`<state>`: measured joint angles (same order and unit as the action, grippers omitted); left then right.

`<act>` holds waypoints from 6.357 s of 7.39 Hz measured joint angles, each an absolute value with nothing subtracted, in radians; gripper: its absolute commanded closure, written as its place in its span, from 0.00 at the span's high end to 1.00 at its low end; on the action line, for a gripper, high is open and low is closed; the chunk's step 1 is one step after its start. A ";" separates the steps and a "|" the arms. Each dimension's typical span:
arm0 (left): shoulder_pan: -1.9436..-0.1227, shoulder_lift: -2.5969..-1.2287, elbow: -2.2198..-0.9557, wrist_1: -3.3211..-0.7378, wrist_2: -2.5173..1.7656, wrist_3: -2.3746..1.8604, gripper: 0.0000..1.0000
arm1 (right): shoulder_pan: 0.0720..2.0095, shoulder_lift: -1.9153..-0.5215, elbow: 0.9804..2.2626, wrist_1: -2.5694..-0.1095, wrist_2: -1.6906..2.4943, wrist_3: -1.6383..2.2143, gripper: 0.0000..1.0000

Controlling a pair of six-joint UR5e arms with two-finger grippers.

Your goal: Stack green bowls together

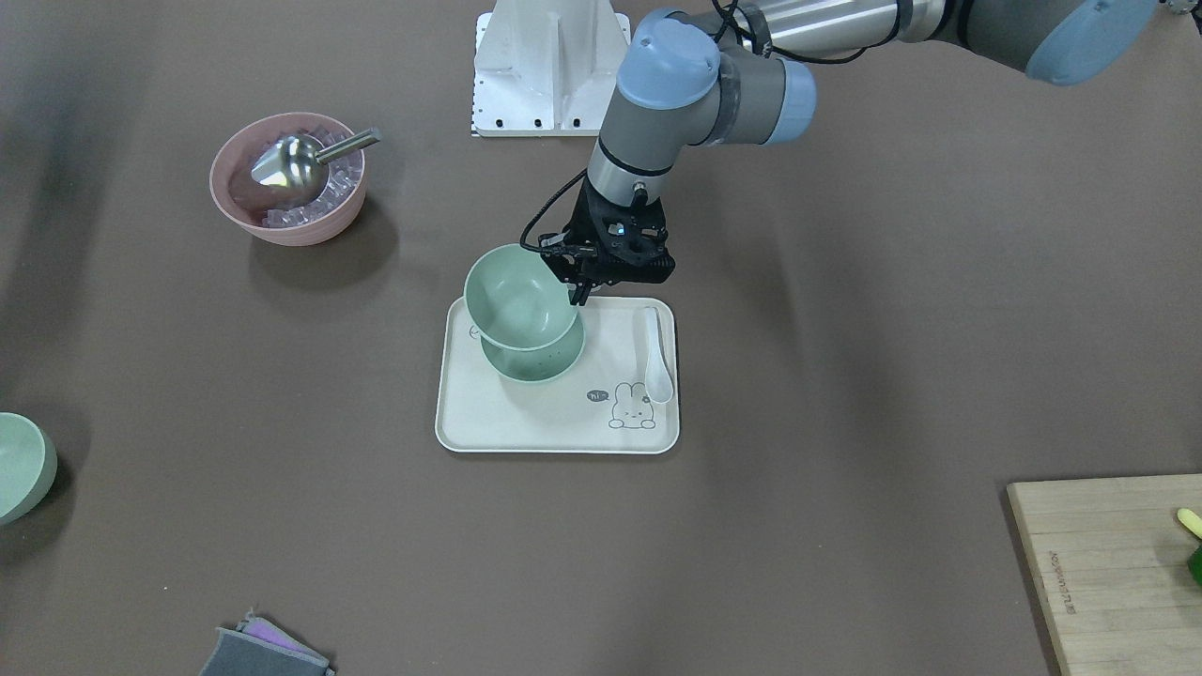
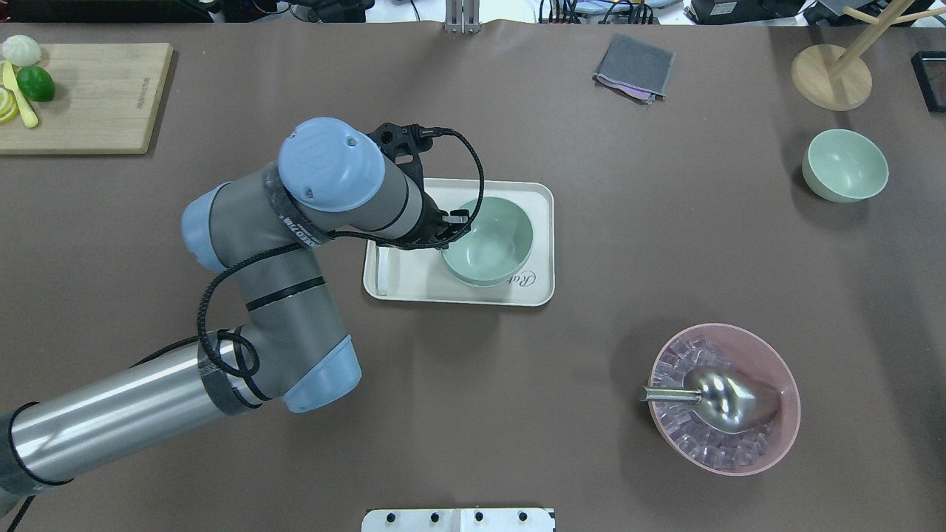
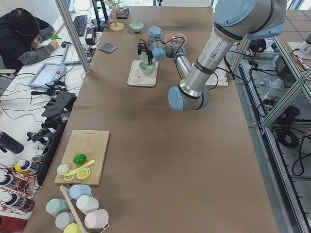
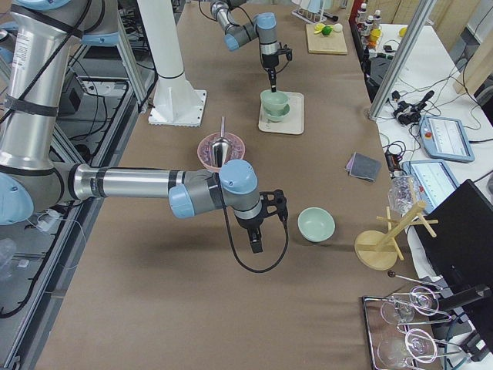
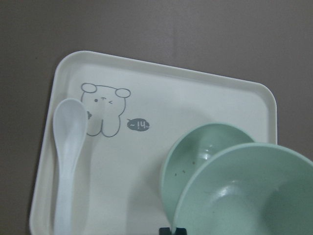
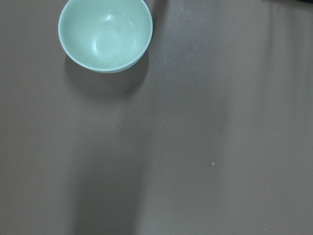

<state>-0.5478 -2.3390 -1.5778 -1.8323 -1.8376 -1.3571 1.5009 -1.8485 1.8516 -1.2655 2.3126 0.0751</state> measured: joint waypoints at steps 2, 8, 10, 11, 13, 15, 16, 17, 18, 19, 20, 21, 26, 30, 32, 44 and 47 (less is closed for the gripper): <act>-0.529 -2.355 -1.537 -1.835 -1.799 -1.365 0.00 | 1.501 -1.848 1.852 -1.266 2.312 0.075 1.00; -0.526 -2.348 -1.531 -1.830 -1.784 -1.361 0.00 | 1.500 -1.848 1.852 -1.266 2.313 0.076 1.00; -0.527 -2.347 -1.528 -1.830 -1.776 -1.361 0.00 | 1.501 -1.848 1.852 -1.266 2.313 0.075 1.00; -0.527 -2.347 -1.527 -1.831 -1.769 -1.360 0.00 | 1.501 -1.848 1.852 -1.266 2.313 0.075 1.00; -0.528 -2.347 -1.523 -1.831 -1.764 -1.359 0.00 | 1.500 -1.848 1.852 -1.266 2.313 0.075 1.00; -0.528 -2.347 -1.517 -1.831 -1.763 -1.359 0.00 | 1.501 -1.848 1.852 -1.266 2.311 0.075 1.00; -0.529 -2.347 -1.515 -1.832 -1.762 -1.359 0.00 | 1.501 -1.848 1.852 -1.266 2.311 0.075 1.00; -0.529 -2.347 -1.513 -1.832 -1.756 -1.359 0.00 | 1.501 -1.848 1.852 -1.266 2.311 0.075 1.00; -0.529 -2.347 -1.510 -1.833 -1.746 -1.359 0.00 | 1.500 -1.848 1.852 -1.266 2.311 0.075 1.00; -0.529 -2.347 -1.509 -1.833 -1.741 -1.359 0.00 | 1.500 -1.848 1.852 -1.266 2.311 0.075 1.00; -0.528 -2.347 -1.507 -1.833 -1.739 -1.359 0.00 | 1.500 -1.848 1.852 -1.266 2.311 0.075 1.00; -0.528 -2.347 -1.503 -1.834 -1.737 -1.359 0.00 | 1.500 -1.848 1.852 -1.266 2.310 0.075 1.00; -0.527 -2.347 -1.495 -1.835 -1.736 -1.359 0.00 | 1.500 -1.847 1.852 -1.266 2.310 0.075 1.00; -0.528 -2.348 -1.510 -1.836 -1.738 -1.348 0.98 | 1.500 -1.846 1.852 -1.266 2.309 0.075 1.00; -0.552 -2.345 -1.560 -1.809 -1.765 -1.317 0.98 | 1.501 -1.845 1.851 -1.265 2.309 0.075 1.00; -1.372 -1.654 -1.817 -1.455 -2.332 0.117 0.98 | 1.492 -1.683 1.695 -1.268 2.312 0.153 0.99; -1.394 -1.617 -1.816 -1.459 -2.338 0.128 0.98 | 1.415 -1.474 1.492 -1.263 2.307 0.244 0.83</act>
<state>-1.3938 -1.6172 -1.8160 -1.4585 -2.3382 0.1284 1.4151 -1.4736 1.4919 -1.2627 2.3066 0.2443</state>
